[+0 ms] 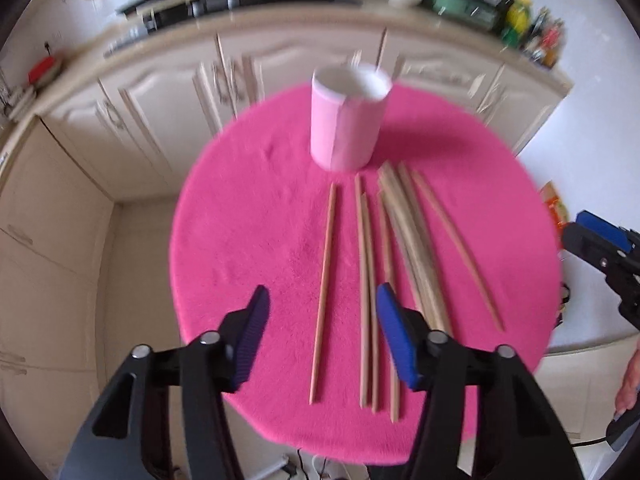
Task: Organize utensils
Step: 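Lower the right tool to the chopsticks and grasp one chopstick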
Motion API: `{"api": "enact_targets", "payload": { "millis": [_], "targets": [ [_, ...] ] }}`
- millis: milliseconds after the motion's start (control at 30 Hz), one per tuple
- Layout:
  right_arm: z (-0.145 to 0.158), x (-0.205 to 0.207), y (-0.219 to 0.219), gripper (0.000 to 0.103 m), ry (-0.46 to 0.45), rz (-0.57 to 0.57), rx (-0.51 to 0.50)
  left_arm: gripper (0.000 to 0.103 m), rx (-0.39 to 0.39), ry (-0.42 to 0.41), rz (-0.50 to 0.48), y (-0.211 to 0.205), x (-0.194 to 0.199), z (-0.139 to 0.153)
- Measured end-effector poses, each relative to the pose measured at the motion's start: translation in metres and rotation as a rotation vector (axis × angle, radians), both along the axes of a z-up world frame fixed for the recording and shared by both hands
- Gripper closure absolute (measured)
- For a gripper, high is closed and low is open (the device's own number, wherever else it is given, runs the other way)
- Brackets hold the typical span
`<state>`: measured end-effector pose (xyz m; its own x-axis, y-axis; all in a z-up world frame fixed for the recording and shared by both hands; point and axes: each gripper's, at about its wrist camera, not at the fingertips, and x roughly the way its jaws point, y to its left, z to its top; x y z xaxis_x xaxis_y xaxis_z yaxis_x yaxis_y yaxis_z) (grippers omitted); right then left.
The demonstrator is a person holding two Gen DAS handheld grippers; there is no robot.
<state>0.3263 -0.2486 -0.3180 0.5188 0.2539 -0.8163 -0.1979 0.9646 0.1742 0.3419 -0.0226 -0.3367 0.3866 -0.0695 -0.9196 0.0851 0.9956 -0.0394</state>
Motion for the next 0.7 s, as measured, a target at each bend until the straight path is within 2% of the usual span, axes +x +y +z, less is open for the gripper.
{"api": "enact_targets", "payload": {
  "millis": [100, 233, 367, 533, 700],
  "targets": [
    [-0.031, 0.026, -0.002, 0.067, 0.074, 0.024, 0.004, 0.055, 0.008, 0.087, 0.01, -0.001, 0.03, -0.038],
    [-0.063, 0.052, -0.003, 0.067, 0.169, 0.046, 0.006, 0.057, 0.013, 0.145, 0.013, -0.002, 0.052, -0.066],
    [-0.087, 0.07, 0.003, 0.067, 0.246, 0.065, -0.002, 0.065, 0.022, 0.199, -0.001, 0.0, 0.067, -0.091],
    [-0.112, 0.084, 0.01, 0.069, 0.316, 0.102, -0.031, 0.068, 0.036, 0.211, -0.014, -0.001, 0.076, -0.099],
    [-0.122, 0.093, 0.022, 0.075, 0.329, 0.142, -0.084, 0.072, 0.071, 0.202, -0.039, -0.008, 0.084, -0.101]
  ]
}}
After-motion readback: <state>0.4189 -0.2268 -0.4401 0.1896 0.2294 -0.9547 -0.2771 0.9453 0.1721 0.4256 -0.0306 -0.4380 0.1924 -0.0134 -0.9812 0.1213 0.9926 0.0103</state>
